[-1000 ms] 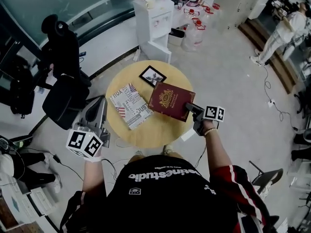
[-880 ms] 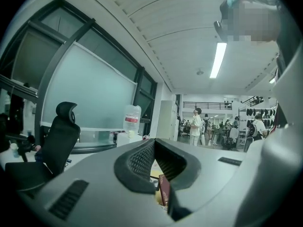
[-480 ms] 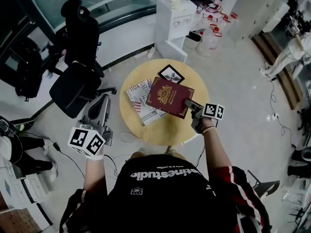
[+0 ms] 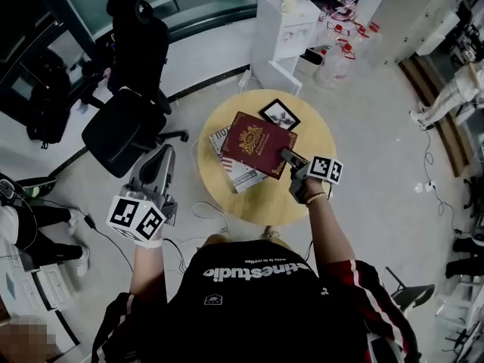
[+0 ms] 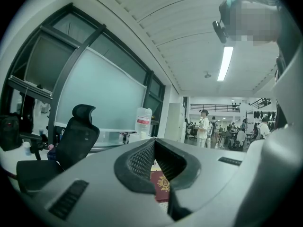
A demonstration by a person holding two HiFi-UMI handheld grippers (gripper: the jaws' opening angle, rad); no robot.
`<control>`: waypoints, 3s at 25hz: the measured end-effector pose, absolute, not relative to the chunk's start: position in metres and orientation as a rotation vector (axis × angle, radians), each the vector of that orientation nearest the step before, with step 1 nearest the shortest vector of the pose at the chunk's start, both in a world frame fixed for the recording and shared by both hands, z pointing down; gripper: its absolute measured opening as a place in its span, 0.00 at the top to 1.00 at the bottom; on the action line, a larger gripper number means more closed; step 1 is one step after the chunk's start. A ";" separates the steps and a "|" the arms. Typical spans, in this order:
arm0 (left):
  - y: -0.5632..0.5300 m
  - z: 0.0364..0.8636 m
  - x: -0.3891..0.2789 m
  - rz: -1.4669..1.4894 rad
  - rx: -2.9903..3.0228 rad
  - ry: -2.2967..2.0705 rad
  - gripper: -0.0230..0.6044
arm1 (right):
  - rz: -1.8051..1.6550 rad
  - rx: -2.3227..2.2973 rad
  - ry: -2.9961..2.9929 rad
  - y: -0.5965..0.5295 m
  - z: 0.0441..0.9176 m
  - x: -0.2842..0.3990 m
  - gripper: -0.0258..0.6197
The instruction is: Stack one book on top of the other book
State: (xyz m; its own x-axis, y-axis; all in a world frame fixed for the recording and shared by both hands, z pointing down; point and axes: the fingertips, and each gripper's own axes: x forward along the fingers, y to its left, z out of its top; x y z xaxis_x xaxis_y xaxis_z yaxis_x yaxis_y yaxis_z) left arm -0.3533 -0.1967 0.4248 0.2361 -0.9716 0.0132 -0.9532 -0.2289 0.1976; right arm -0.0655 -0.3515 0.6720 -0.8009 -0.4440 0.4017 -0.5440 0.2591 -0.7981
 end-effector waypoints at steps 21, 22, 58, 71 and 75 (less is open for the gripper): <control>-0.174 0.434 -0.416 -0.089 2.347 -1.830 0.94 | 1.756 1.139 -2.319 -0.345 0.723 -0.111 0.59; -0.175 0.434 -0.416 -0.085 2.353 -1.824 0.94 | 1.766 1.144 -2.315 -0.345 0.724 -0.111 0.59; -0.175 0.432 -0.391 -0.115 2.332 -1.819 0.94 | 1.502 1.193 -2.247 -0.343 0.742 -0.076 0.56; -0.171 0.426 -0.352 -0.171 2.257 -1.910 0.94 | 1.139 1.020 -2.272 -0.372 0.726 -0.052 0.55; -0.166 0.429 -0.345 -0.167 2.239 -1.944 0.94 | 1.100 0.900 -2.259 -0.377 0.733 -0.063 0.55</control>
State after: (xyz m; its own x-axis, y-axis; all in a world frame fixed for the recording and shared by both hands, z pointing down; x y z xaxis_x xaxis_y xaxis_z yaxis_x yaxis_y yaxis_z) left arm -0.3454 -0.1662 0.4290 0.1434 -0.9893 0.0280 -0.9701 -0.1349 0.2019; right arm -0.0628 -0.3774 0.7332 -0.6756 -0.3519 0.6478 -0.7270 0.4642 -0.5060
